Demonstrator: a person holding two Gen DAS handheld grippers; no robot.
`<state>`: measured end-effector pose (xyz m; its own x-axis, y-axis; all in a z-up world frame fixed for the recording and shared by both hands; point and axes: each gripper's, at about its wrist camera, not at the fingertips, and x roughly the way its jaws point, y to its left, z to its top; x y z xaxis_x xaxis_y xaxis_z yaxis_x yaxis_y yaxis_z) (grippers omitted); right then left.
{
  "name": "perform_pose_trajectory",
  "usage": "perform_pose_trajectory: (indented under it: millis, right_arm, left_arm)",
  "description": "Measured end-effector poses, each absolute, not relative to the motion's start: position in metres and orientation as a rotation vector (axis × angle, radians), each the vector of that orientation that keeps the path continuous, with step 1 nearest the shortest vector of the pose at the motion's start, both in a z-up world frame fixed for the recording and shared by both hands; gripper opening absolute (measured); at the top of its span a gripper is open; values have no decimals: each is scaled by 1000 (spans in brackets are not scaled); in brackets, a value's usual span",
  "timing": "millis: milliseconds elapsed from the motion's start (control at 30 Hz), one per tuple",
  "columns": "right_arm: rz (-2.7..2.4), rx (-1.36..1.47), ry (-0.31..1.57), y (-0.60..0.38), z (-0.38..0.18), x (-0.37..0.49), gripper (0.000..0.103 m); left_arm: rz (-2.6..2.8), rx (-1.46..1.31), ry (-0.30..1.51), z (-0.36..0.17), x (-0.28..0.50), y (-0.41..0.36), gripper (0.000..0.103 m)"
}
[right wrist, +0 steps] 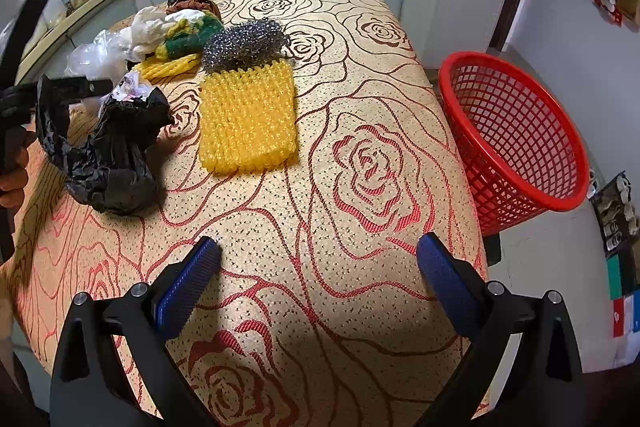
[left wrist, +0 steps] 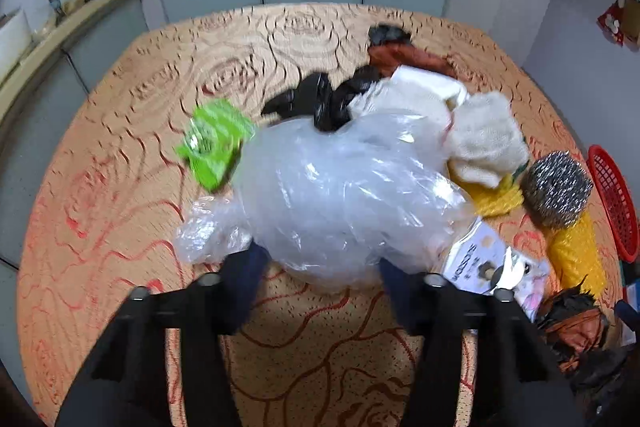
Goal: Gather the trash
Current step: 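Reach the left tool to the clear plastic bag and close on it, then lift the clear bag with the left tool while the right tool grasps the yellow mesh sponge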
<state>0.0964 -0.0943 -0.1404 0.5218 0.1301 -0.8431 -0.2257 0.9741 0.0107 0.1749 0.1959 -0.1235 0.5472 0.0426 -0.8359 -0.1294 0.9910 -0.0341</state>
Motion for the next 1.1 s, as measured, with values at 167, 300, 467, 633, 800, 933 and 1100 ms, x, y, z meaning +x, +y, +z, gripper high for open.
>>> perform_pose_trajectory:
  millis: [167, 300, 467, 633, 800, 933, 1100]
  right_arm:
    - [214, -104, 993, -95, -140, 96, 97]
    - [231, -89, 991, -96, -139, 94, 97]
    - [251, -76, 946, -99, -126, 89, 97]
    - [219, -101, 872, -103, -105, 96, 97]
    - [282, -106, 879, -90, -102, 122, 97]
    - [295, -147, 906, -73, -112, 136, 97]
    - [307, -156, 969, -64, -128, 148, 81]
  left_arm:
    - [87, -96, 949, -120, 168, 197, 22]
    - [96, -88, 912, -112, 155, 196, 16]
    - [109, -85, 863, -94, 134, 198, 15]
    - [123, -66, 811, -73, 116, 200, 15]
    - [142, -51, 775, -59, 103, 197, 15]
    - [154, -59, 758, -51, 96, 198, 15]
    - [161, -71, 744, -44, 87, 203, 15]
